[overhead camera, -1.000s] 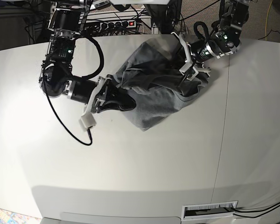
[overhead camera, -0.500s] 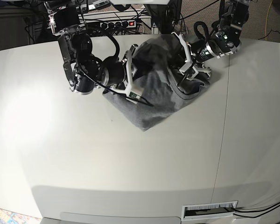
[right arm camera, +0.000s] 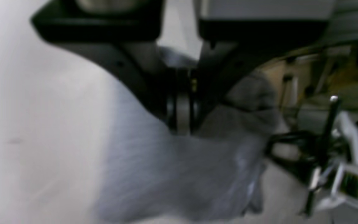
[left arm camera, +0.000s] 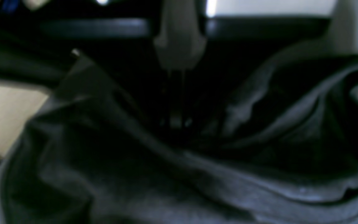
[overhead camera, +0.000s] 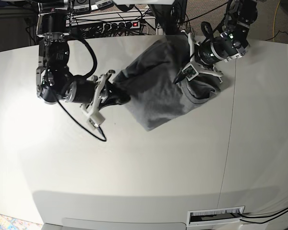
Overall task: Fold the T-shirt properly
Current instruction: 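Release the folded shirt and pull both grippers away, then grasp the bundle's edge with the left gripper and lift it slightly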
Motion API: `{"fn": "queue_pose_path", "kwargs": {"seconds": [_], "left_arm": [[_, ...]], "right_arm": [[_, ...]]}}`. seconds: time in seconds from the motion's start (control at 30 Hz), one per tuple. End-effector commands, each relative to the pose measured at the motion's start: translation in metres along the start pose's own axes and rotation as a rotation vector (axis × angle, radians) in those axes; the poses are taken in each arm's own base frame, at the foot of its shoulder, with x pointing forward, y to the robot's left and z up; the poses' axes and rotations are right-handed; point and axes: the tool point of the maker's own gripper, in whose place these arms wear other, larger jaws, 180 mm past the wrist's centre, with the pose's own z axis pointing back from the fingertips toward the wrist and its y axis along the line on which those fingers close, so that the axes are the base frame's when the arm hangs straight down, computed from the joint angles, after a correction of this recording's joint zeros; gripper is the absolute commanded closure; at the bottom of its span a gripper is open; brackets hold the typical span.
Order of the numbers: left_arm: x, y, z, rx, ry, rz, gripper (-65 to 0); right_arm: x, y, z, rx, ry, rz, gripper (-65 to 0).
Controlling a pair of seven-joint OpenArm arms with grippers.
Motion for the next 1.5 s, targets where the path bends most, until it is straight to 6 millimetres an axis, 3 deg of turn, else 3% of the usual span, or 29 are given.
{"fn": "queue_pose_path", "kwargs": {"seconds": [0.0,0.13,0.33,0.5,0.63,0.67,0.77,0.9,1.1,1.27,1.47], "left_arm": [[0.013,0.006,0.009,0.032,-0.027,-0.014,0.0],[0.027,0.016,0.027,0.124,-0.031,-0.012,0.0],[0.011,0.032,0.038,0.284,0.027,-0.067,0.0],[0.010,0.008,0.047,0.233,0.006,-0.030,0.0],[0.035,-0.004,0.069,0.234,-0.081,-0.047,-0.6],[0.044,-0.010,0.075,0.222,-0.118,-0.043,-4.2],[0.053,-0.033,0.076,0.129,-0.206,0.015,-14.3],[0.063,-0.040,0.079,0.105,-0.280,-0.006,-15.8],[0.040,-0.036,0.058,0.114,-0.252,-0.025,-24.0],[0.023,-0.035,0.048,0.114,-0.197,-0.024,-24.6],[0.028,-0.039,0.049,0.092,-0.224,0.005,-24.6]], "right_arm": [[0.021,-0.002,0.007,-0.006,-0.070,0.028,0.0],[0.032,-0.008,0.010,-0.030,-0.092,0.048,0.0],[0.054,-0.019,0.013,-0.087,-0.126,0.098,0.0],[0.057,-0.023,0.013,-0.109,-0.125,0.112,0.0],[0.049,-0.023,0.012,-0.109,-0.088,0.106,0.0],[0.048,-0.024,0.012,-0.110,-0.082,0.106,0.0],[0.049,-0.023,0.012,-0.109,-0.084,0.106,0.0],[0.048,-0.021,0.012,-0.098,-0.081,0.103,0.0],[0.047,-0.015,0.012,-0.059,-0.079,0.093,0.0],[0.047,-0.015,0.012,-0.059,-0.079,0.093,0.0],[0.047,-0.015,0.012,-0.059,-0.079,0.093,0.0]]}}
